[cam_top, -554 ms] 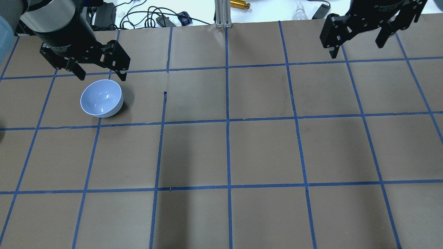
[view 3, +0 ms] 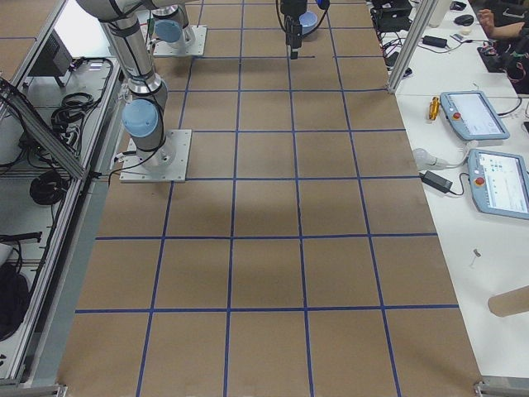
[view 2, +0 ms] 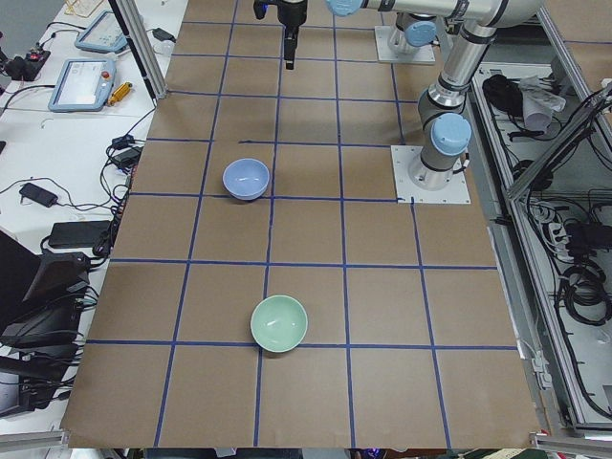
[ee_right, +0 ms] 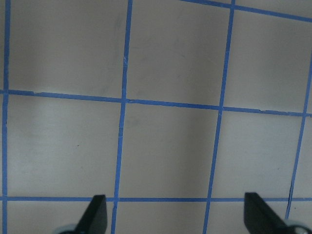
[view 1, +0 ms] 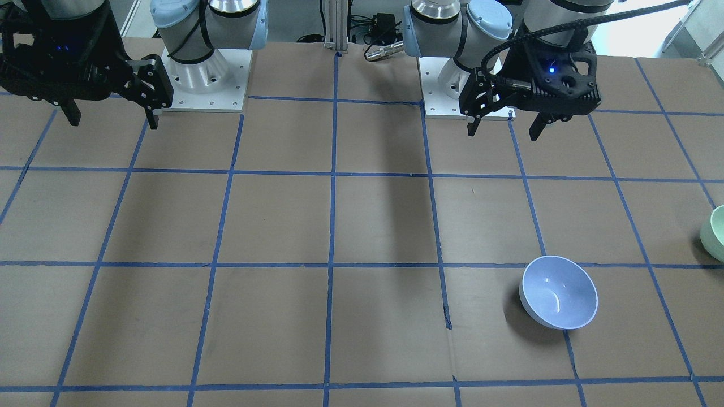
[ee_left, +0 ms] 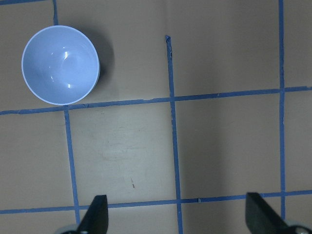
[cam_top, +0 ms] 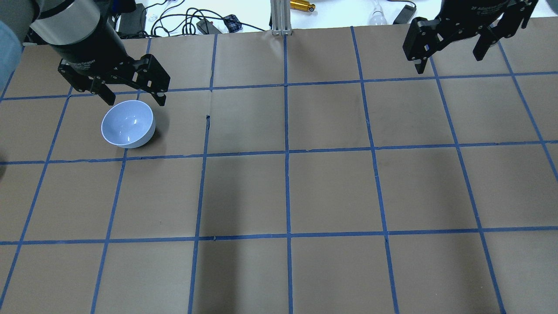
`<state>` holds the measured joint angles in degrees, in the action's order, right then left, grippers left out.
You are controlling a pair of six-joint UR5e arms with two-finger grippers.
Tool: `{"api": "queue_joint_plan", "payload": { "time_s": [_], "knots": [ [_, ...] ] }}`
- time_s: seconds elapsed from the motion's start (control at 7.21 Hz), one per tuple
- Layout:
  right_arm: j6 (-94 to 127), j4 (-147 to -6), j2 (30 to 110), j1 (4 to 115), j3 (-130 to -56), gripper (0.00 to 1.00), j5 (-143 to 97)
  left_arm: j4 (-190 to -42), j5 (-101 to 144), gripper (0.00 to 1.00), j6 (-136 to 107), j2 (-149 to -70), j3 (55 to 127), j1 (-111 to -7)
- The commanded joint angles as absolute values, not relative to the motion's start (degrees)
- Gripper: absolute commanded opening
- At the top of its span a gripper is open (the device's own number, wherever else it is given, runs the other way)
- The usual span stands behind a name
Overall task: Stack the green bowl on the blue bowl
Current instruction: 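Move the left gripper away from the blue bowl toward the table edge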
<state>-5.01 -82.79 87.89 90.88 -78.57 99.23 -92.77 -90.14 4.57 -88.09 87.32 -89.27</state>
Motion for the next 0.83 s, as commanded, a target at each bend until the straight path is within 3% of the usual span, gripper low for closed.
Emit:
{"api": "queue_joint_plan", "payload": {
  "time_s": [0.0, 0.69],
  "knots": [
    [-5.01, -82.79, 87.89, 90.88, -78.57, 1.0, 99.23, -92.99, -90.26, 1.0, 4.83, -87.63, 87.36, -89.3],
    [-5.01, -82.79, 87.89, 90.88, -78.57, 1.0, 99.23, -92.46, -92.9, 1.0, 23.69, -87.01, 90.08, -82.13]
  ]
}}
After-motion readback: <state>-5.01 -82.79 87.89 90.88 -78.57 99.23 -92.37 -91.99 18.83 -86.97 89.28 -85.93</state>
